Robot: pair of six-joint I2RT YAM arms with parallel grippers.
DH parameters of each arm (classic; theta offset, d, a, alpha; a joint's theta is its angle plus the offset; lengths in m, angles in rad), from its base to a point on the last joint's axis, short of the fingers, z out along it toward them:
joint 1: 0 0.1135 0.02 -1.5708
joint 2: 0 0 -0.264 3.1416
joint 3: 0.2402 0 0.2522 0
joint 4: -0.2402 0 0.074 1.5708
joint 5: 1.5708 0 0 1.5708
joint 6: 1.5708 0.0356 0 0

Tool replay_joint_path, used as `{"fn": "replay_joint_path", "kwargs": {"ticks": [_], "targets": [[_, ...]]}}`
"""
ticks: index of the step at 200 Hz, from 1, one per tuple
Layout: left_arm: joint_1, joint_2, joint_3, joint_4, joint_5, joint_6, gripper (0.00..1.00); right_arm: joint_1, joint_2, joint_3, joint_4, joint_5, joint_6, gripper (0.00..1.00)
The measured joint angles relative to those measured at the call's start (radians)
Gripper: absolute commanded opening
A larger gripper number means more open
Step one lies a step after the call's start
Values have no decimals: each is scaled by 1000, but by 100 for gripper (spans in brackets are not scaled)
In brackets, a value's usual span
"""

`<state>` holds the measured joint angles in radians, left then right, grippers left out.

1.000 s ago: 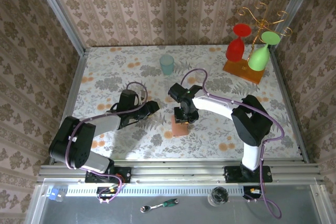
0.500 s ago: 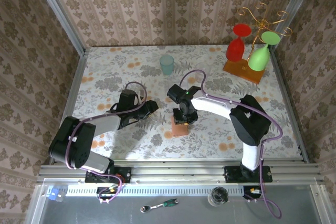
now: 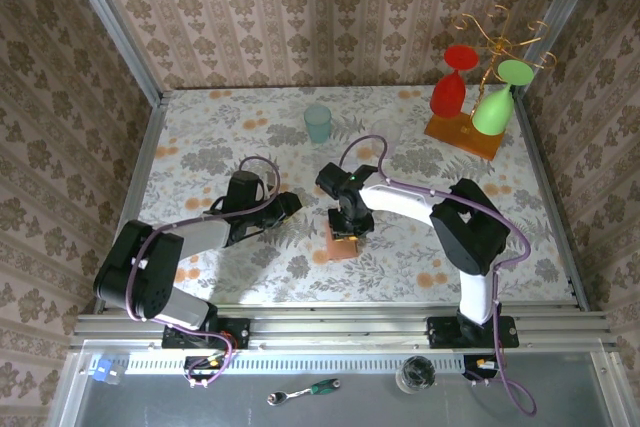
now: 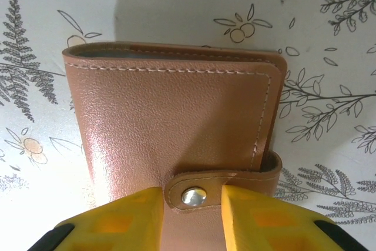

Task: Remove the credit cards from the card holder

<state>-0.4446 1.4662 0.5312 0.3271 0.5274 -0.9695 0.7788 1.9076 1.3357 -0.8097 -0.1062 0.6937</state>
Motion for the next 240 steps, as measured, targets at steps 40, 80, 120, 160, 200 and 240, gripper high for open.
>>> {"fn": "replay_joint_path", "kwargs": {"ticks": [40, 80, 120, 160, 200, 240], "targets": [[0, 1, 0, 0, 0, 0, 35, 8, 10, 30, -13, 2, -8, 27], [0, 5, 0, 1, 0, 0, 35, 8, 34, 39, -21, 2, -10, 30], [0, 11, 0, 0, 3, 0, 35, 8, 40, 40, -21, 2, -10, 28], [0, 11, 0, 0, 7, -1, 34, 7, 41, 40, -25, 3, -11, 18], [-1, 11, 0, 0, 12, -4, 34, 6, 41, 40, -27, 5, -11, 7], [-44, 11, 2, -2, 19, -4, 34, 5, 29, 31, -17, 0, -8, 1]]}}
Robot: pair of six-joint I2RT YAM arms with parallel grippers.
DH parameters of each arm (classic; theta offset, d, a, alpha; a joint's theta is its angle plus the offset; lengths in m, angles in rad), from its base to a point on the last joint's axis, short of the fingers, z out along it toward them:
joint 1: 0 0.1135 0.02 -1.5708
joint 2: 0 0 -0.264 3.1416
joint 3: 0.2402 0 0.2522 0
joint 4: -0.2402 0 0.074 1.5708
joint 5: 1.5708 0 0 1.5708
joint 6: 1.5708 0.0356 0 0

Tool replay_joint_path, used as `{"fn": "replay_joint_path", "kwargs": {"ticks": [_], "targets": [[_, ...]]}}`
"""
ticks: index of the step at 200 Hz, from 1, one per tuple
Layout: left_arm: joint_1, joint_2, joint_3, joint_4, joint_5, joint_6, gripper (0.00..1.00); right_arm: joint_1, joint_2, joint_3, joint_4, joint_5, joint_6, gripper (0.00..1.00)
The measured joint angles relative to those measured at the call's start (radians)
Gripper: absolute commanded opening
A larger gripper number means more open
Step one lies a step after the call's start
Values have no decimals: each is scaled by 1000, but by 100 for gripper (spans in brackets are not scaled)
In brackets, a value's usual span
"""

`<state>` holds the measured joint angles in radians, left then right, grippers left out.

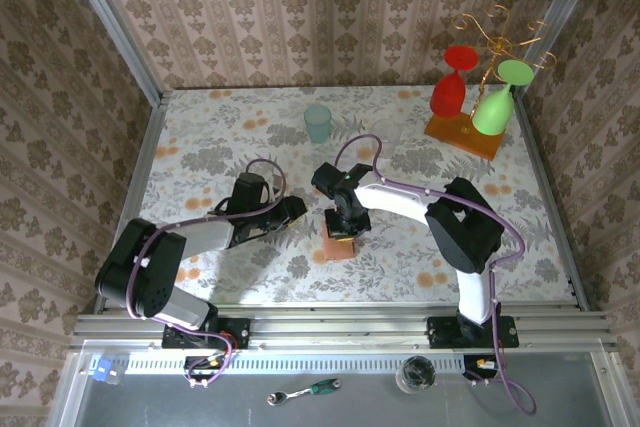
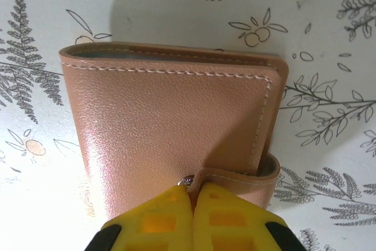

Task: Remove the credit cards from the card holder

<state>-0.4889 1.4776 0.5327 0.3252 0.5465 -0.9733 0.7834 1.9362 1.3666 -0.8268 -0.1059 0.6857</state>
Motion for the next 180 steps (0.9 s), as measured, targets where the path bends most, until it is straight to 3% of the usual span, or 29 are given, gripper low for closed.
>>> {"fn": "replay_joint_path", "kwargs": {"ticks": [63, 180], "targets": [[-9, 1, 20, -24, -1, 0, 34, 0, -6, 0, -4, 11, -1, 14], [-9, 14, 43, -55, -2, 0, 34, -7, -41, 0, -53, 77, -3, 20]]}}
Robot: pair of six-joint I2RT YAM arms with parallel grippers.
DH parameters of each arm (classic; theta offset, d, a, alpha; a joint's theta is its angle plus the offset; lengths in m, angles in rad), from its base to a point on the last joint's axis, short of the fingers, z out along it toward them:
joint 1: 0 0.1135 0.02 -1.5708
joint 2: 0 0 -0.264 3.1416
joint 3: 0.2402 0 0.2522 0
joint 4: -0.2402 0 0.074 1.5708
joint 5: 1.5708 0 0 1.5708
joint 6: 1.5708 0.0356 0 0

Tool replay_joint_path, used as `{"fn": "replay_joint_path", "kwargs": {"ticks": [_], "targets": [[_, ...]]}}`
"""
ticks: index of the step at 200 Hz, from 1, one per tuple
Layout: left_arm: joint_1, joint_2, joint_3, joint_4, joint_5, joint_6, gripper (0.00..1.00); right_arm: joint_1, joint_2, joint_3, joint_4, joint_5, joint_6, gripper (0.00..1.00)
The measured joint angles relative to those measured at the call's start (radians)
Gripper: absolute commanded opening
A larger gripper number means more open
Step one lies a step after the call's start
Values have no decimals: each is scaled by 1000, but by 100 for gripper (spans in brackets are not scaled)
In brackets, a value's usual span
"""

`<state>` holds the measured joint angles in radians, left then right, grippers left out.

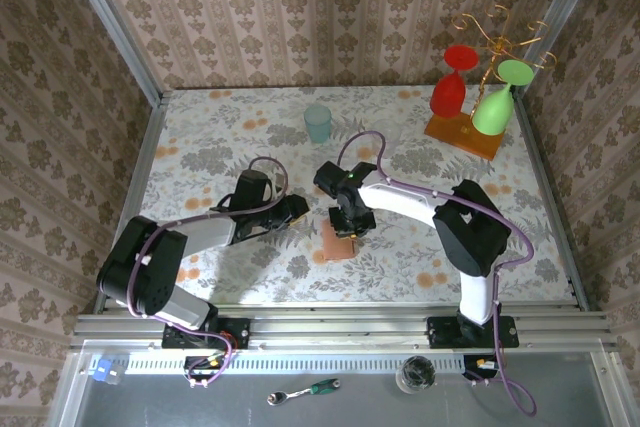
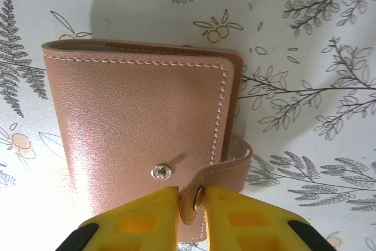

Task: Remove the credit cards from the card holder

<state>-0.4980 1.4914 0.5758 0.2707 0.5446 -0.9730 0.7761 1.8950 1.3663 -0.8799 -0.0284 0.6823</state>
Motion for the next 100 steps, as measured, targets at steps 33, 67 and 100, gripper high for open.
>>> {"fn": "replay_joint_path", "kwargs": {"ticks": [33, 67, 100], "targets": [[0, 0, 3, -2, 0, 0, 34, -10, -10, -3, -3, 6, 0, 21], [0, 2, 3, 0, 0, 0, 34, -23, -29, -26, -2, 7, 0, 21], [-1, 2, 3, -1, -1, 0, 35, -37, -30, -56, 16, 6, 0, 21]]}}
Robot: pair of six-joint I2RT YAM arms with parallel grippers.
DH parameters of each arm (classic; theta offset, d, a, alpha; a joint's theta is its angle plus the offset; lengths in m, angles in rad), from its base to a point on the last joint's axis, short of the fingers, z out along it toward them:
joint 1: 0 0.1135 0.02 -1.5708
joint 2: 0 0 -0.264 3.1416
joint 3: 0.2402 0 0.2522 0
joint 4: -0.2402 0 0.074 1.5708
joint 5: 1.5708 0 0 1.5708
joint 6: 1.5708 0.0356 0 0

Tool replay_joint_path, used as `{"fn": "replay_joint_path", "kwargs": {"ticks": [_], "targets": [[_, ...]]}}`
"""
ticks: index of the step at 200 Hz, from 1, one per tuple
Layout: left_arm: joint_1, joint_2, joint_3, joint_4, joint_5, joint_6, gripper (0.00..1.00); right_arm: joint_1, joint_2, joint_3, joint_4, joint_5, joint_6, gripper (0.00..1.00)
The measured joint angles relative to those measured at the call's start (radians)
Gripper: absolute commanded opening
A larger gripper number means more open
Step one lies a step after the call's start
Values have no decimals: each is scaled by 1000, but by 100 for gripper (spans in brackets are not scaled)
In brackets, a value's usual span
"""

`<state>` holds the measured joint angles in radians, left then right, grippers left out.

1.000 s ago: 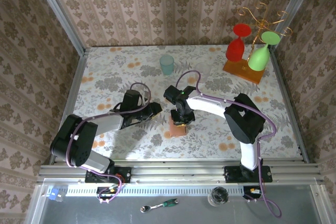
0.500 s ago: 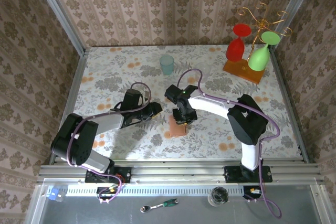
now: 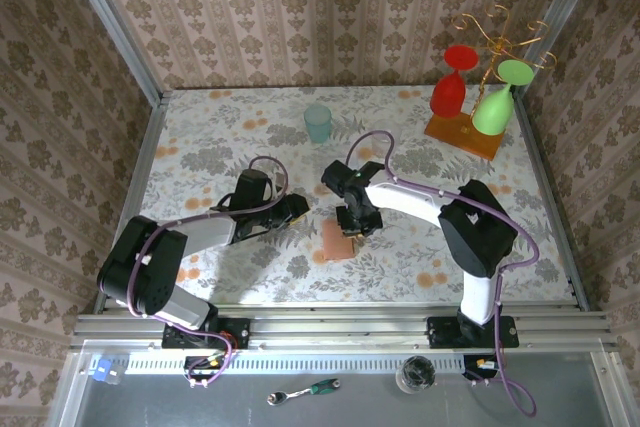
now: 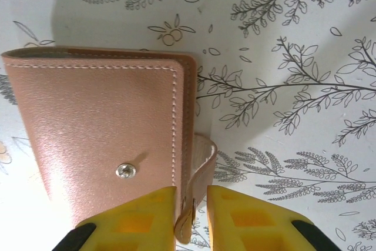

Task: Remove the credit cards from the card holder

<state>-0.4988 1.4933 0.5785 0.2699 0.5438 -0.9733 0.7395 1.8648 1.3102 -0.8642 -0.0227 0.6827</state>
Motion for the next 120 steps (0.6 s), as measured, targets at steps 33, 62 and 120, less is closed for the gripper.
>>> {"fn": "replay_joint_path", "kwargs": {"ticks": [33, 62, 120], "targets": [[-6, 11, 0, 3, -2, 0, 35, -13, 0, -32, 24, -11, 0, 21], [-12, 13, 3, 3, -6, 0, 35, -26, 0, -56, 58, -32, 0, 21], [-29, 39, 39, -1, -21, -4, 35, -60, 0, -121, 142, -97, 1, 18]]}}
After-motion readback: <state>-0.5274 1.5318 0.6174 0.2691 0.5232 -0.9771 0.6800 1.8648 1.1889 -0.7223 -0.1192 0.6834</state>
